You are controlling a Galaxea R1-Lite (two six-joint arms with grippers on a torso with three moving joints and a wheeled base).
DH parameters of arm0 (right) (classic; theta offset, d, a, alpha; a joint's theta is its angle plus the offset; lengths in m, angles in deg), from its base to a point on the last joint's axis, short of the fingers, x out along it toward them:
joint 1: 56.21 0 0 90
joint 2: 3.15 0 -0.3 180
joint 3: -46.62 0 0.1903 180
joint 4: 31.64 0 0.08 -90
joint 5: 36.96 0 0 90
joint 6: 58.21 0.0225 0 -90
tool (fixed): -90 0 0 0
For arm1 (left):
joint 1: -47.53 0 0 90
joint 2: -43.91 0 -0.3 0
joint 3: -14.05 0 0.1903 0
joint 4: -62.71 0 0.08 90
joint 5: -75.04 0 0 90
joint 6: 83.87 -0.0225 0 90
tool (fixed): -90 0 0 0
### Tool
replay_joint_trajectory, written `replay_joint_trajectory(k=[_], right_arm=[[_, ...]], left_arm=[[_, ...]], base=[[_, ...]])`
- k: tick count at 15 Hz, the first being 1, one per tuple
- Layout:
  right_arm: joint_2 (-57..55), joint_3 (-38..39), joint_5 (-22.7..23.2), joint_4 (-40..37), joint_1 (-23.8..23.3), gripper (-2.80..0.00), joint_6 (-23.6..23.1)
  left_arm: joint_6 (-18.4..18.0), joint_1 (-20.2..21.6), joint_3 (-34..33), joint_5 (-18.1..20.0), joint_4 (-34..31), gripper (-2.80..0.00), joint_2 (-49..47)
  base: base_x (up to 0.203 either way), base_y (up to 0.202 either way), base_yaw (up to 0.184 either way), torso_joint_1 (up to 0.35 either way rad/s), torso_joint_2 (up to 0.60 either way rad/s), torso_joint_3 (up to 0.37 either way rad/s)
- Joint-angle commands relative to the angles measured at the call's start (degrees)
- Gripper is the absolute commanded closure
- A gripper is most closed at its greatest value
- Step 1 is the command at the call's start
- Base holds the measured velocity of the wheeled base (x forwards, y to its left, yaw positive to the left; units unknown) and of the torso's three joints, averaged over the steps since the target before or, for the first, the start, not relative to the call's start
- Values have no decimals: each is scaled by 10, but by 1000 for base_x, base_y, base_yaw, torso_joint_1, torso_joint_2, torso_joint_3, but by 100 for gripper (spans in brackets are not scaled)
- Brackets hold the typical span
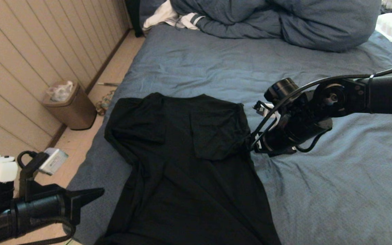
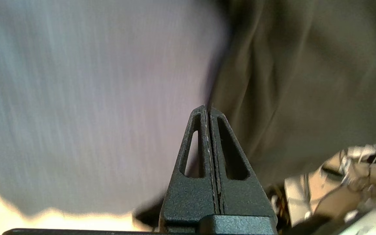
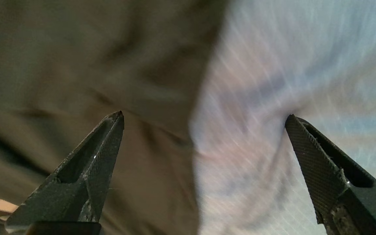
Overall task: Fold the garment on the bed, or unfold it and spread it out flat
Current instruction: Unford the black T-shirt
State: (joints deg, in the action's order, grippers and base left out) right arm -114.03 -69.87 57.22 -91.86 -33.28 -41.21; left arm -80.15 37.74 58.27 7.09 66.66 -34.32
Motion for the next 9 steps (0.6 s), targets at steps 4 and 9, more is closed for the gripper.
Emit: replay_joint_trajectory(k=[4, 9], right_arm=[[26, -59, -2, -3, -4, -280, 0], [-8, -172, -4, -7, 18, -280, -5]], left_arm=[[8, -9, 181, -6, -79, 0, -73], [27, -10, 301, -12, -104, 0, -138]], base=[[0, 0, 0, 0, 0, 0], [0, 0, 0, 0, 0, 0]])
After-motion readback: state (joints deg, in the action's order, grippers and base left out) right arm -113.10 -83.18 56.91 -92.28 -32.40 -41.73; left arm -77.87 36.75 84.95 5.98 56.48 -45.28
